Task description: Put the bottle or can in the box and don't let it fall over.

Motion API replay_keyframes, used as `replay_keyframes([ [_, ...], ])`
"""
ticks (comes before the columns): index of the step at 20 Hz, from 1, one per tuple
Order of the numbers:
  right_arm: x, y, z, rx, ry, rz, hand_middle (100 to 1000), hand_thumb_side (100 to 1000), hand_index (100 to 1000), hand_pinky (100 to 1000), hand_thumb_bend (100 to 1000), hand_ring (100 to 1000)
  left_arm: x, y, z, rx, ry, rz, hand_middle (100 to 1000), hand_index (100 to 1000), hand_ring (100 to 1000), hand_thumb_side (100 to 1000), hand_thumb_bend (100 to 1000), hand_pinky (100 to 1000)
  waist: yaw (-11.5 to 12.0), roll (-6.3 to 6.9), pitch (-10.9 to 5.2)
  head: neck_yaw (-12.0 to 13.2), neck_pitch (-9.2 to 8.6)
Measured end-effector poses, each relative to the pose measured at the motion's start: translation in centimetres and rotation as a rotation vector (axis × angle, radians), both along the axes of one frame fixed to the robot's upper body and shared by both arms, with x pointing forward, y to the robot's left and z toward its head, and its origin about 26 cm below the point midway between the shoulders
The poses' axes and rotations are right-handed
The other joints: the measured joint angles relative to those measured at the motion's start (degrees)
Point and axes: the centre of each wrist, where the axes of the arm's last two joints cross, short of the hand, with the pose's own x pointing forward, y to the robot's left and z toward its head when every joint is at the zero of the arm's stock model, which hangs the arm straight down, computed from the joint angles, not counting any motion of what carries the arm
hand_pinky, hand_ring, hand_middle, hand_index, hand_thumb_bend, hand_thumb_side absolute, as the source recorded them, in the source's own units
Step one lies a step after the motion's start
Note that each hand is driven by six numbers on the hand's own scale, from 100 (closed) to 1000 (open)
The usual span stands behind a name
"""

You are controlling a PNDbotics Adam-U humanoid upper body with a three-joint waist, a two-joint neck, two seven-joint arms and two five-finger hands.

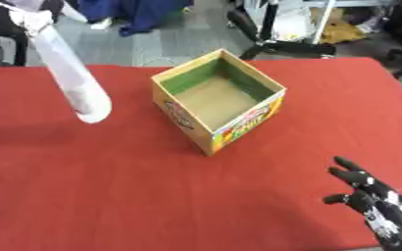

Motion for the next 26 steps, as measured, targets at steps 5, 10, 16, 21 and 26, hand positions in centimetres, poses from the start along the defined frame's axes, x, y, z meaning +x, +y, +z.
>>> replay_keyframes([
  [5, 0.5, 0.5, 0.4, 0.001, -0.01, 0.029, 1000, 520, 812, 694, 100, 1000, 2.1, -1.9, 0.1, -0.102, -0.07, -0.027, 234, 410, 418, 315, 100, 444, -2.4, -0.03, 1.12, 0.8, -0.75],
  [10, 1.1, 1.2, 0.9, 0.008, -0.026, 0.07, 1000, 523, 812, 694, 100, 1000, 4.4, -3.6, -0.9, -0.237, -0.154, -0.037, 269, 442, 451, 354, 100, 494, -5.5, -0.1, 2.37, 2.0, -2.22],
  [16, 1.5, 1.9, 1.3, 0.027, -0.036, 0.112, 1000, 527, 812, 694, 100, 1000, 6.6, -5.0, -4.2, -0.351, -0.208, -0.059, 592, 769, 770, 551, 331, 757, -7.7, -0.18, 3.16, 3.2, -3.58],
  [21, 1.5, 2.0, 1.3, 0.031, -0.034, 0.119, 1000, 528, 812, 694, 100, 1000, 6.7, -5.7, -7.8, -0.185, -0.155, -0.099, 771, 870, 888, 714, 542, 836, -7.7, -0.03, 3.33, 3.4, -4.02],
  [26, 1.5, 1.9, 1.3, 0.029, -0.035, 0.112, 1000, 525, 812, 694, 100, 1000, 4.8, -5.6, -8.7, -0.042, -0.14, -0.138, 777, 877, 883, 701, 477, 839, -6.4, 0.35, 3.36, 2.3, -4.04],
])
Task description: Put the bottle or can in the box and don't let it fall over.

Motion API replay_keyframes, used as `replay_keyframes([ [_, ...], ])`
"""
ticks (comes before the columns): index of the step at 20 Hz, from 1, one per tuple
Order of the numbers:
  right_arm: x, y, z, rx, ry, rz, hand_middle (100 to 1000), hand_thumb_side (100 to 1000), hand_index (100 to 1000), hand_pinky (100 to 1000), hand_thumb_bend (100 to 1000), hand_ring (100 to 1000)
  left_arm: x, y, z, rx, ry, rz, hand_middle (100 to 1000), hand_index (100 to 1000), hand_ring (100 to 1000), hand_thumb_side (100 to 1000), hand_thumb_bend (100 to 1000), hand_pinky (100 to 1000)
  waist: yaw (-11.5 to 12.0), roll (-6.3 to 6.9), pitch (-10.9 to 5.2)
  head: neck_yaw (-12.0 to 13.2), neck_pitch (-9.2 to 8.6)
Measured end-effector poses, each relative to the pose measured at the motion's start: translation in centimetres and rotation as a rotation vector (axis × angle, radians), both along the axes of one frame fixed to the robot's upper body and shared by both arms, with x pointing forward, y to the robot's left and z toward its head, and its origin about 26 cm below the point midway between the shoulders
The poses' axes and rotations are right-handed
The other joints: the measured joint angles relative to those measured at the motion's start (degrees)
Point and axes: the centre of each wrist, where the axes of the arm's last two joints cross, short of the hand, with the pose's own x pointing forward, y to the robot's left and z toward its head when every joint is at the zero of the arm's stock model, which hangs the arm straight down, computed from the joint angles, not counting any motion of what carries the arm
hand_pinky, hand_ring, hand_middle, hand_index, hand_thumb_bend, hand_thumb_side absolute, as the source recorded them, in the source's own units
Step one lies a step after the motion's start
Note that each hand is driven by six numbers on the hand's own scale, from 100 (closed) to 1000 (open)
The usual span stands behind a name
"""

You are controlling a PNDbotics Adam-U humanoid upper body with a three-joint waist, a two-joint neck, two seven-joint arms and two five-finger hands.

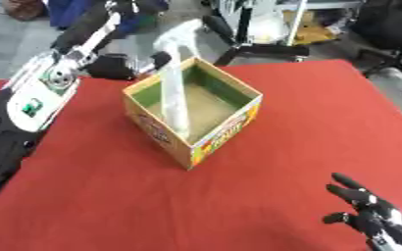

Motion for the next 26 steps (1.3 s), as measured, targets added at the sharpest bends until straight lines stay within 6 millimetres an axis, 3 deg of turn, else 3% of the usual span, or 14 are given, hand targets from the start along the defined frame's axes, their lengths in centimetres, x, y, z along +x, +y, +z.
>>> replay_keyframes([
  [5, 0.0, -0.4, 0.0, -0.005, -0.004, -0.028, 1000, 523, 812, 694, 100, 1000, -5.1, 2.7, 0.9, 0.033, -0.03, -0.008, 754, 858, 868, 662, 390, 822, 1.8, 0.32, -0.03, -1.9, 0.0],
  [10, -0.2, -0.8, -0.2, -0.008, -0.002, -0.053, 1000, 521, 812, 695, 100, 1000, -11.1, 6.1, -0.2, -0.128, 0.003, 0.058, 739, 828, 879, 673, 226, 813, 3.9, -0.17, -0.36, -3.5, -0.11],
  [14, -0.4, -1.0, -0.4, -0.009, 0.003, -0.074, 1000, 523, 812, 694, 100, 1000, -13.5, 8.9, -3.4, -0.356, 0.037, 0.155, 703, 798, 871, 710, 155, 789, 5.4, -0.84, -0.41, -4.4, -0.31],
  [19, -0.7, -1.1, -0.6, -0.002, 0.01, -0.093, 1000, 523, 813, 694, 100, 1000, -16.1, 11.3, -9.7, -0.735, 0.049, 0.354, 666, 763, 859, 776, 106, 768, 7.1, -1.83, -0.41, -4.6, -0.47],
  [22, -0.9, -1.2, -0.8, 0.0, 0.016, -0.102, 1000, 518, 813, 694, 100, 1000, -16.9, 11.4, -12.0, -0.923, 0.047, 0.448, 659, 760, 853, 804, 100, 763, 8.0, -2.33, -0.64, -4.6, -0.43],
  [26, -1.1, -1.3, -1.0, 0.004, 0.022, -0.11, 1000, 521, 813, 695, 100, 1000, -16.5, 10.4, -13.3, -1.072, 0.061, 0.485, 639, 756, 840, 823, 100, 754, 8.7, -2.7, -1.47, -3.9, 0.07],
])
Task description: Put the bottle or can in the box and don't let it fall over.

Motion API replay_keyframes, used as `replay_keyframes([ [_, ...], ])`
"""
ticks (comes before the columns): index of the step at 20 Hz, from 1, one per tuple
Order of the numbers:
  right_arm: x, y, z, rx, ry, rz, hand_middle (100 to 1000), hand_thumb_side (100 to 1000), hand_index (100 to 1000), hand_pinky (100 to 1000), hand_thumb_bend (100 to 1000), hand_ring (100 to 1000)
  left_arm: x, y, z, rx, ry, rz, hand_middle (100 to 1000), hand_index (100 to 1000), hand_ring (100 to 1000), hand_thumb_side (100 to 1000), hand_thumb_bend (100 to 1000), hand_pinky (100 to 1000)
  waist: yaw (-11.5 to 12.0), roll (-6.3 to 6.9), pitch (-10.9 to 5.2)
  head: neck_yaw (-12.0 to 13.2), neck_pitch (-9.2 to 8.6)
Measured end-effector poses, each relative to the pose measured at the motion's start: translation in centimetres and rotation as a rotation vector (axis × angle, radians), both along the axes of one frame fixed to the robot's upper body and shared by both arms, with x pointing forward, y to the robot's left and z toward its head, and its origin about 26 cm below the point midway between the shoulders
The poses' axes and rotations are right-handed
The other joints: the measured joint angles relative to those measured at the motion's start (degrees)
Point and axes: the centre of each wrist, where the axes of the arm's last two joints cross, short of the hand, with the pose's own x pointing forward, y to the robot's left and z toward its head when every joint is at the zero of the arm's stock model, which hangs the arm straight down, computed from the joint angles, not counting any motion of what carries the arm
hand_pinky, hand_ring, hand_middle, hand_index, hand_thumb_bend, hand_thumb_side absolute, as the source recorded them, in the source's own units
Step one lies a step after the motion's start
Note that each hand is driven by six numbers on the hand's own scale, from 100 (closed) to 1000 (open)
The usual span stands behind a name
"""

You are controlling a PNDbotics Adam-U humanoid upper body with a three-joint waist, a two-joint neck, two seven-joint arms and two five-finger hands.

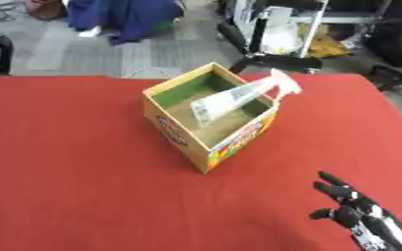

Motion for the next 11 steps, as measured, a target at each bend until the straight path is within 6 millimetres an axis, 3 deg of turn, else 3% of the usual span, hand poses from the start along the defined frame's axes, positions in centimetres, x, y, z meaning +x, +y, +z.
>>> replay_keyframes([
  [11, -0.2, 0.1, -0.2, 0.005, 0.007, -0.001, 1000, 526, 814, 694, 100, 1000, 2.4, -1.4, -3.4, -0.163, 0.076, -0.031, 625, 747, 830, 855, 100, 749, 0.2, -0.53, -0.5, 3.3, 1.63],
])
